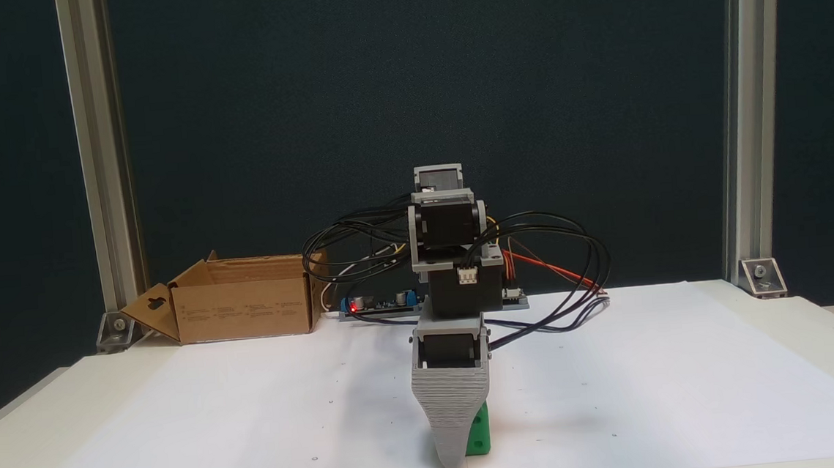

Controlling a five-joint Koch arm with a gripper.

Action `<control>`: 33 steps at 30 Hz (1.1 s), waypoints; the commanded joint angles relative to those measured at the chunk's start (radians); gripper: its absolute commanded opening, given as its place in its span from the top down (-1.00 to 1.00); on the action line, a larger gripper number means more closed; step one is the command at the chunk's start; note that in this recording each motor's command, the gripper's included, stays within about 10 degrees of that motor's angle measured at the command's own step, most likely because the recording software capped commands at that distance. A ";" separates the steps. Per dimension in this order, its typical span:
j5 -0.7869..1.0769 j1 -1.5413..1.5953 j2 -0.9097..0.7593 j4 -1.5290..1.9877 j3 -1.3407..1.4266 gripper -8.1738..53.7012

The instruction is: Grasp a green dice and put it in the bin.

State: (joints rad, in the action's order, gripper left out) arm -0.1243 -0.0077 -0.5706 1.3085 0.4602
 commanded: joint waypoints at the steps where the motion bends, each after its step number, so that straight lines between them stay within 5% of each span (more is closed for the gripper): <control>1: -0.008 -0.009 -0.017 0.005 -0.069 -0.60; 22: -0.005 -0.006 -0.015 0.026 -0.067 -0.22; 28: 0.002 -0.008 -0.015 0.025 -0.069 0.36; 33: 0.005 -0.006 -0.015 0.025 -0.069 0.36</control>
State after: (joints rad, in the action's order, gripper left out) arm -0.1227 -0.0077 -0.5706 1.3131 0.4602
